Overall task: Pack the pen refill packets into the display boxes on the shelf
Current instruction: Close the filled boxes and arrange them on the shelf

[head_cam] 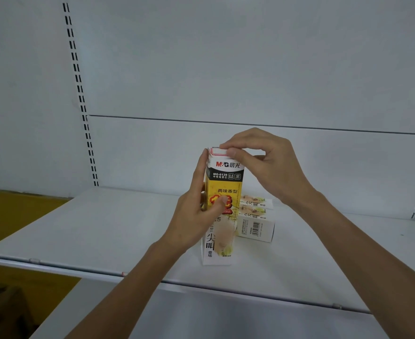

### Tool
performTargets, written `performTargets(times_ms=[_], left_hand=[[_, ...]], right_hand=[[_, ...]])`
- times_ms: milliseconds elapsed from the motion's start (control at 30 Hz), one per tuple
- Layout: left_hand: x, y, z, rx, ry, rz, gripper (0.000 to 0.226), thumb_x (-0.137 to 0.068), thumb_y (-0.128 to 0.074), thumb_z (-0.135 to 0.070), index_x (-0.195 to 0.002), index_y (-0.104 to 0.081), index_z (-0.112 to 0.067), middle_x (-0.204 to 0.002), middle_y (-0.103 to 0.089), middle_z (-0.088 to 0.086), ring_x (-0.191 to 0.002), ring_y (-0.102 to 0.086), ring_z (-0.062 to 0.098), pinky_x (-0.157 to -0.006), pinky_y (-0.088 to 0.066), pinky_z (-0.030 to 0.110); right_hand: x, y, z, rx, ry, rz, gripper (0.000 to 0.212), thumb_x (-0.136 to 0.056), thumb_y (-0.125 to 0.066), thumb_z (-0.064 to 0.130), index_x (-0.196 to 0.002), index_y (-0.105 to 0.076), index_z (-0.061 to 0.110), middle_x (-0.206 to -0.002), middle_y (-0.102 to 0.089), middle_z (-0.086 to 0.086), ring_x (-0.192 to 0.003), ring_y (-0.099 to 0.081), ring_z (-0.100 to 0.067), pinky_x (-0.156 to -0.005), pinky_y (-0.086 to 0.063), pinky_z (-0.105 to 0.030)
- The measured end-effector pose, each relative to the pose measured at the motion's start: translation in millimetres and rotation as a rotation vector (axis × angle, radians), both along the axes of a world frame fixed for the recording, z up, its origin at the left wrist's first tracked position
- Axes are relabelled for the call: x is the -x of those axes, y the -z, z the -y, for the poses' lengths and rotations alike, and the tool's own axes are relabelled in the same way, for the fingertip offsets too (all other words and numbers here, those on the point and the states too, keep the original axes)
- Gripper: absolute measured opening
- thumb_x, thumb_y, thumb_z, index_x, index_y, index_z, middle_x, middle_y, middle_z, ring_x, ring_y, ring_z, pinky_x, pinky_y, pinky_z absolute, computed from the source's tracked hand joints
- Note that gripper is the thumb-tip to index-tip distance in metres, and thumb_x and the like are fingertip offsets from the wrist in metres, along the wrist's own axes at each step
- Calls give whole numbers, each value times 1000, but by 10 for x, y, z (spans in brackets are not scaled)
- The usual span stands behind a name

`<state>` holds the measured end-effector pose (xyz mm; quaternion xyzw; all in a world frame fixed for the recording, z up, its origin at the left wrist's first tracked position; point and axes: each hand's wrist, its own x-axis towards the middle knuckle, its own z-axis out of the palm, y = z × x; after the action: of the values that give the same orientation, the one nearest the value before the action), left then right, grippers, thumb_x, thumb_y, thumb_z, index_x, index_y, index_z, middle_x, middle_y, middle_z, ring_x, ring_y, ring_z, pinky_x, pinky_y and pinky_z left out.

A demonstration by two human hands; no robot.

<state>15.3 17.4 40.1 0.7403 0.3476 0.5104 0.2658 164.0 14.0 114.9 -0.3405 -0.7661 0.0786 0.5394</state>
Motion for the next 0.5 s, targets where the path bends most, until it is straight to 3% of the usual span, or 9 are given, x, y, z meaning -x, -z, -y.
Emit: performTargets(times_ms=[233, 333, 400, 500], left_hand=[[43, -34, -38, 10, -5, 1, 84, -85, -61, -20, -119, 3, -64, -93, -55, -27, -78, -60, -15, -60, -49, 5], [37, -100, -34, -36, -11, -18, 77, -83, -64, -16, -121, -15, -62, -96, -56, -25, -84, -61, -11, -61, -50, 8], [42, -137, -6, -44, -39, 65, 69, -77, -69, -12, -116, -31, -55, -98, -60, -16, -84, -64, 0, -63, -53, 15], [64, -145, 21, 43, -168, 389, 62, -70, -77, -16, -107, -38, -45, -100, -59, -10, -82, -66, 8, -67, -57, 29]], right_hand=[[-99, 23, 34, 109, -35, 92, 16, -91, -56, 14, -95, -71, 19, -100, -62, 9, -98, -57, -3, -72, -50, -14], [-128, 105, 72, 136, -52, 84, 20, -88, -56, 22, -105, -67, 25, -111, -59, 11, -107, -54, -1, -85, -50, -18], [-149, 204, 133, 117, 19, 169, 40, -83, -62, 30, -121, -54, 35, -128, -47, 12, -121, -42, 3, -98, -39, -16], [-110, 587, 262, 234, 208, 231, 94, -68, -77, 45, -143, -20, 38, -146, -20, 9, -135, -21, -3, -103, -28, -21]])
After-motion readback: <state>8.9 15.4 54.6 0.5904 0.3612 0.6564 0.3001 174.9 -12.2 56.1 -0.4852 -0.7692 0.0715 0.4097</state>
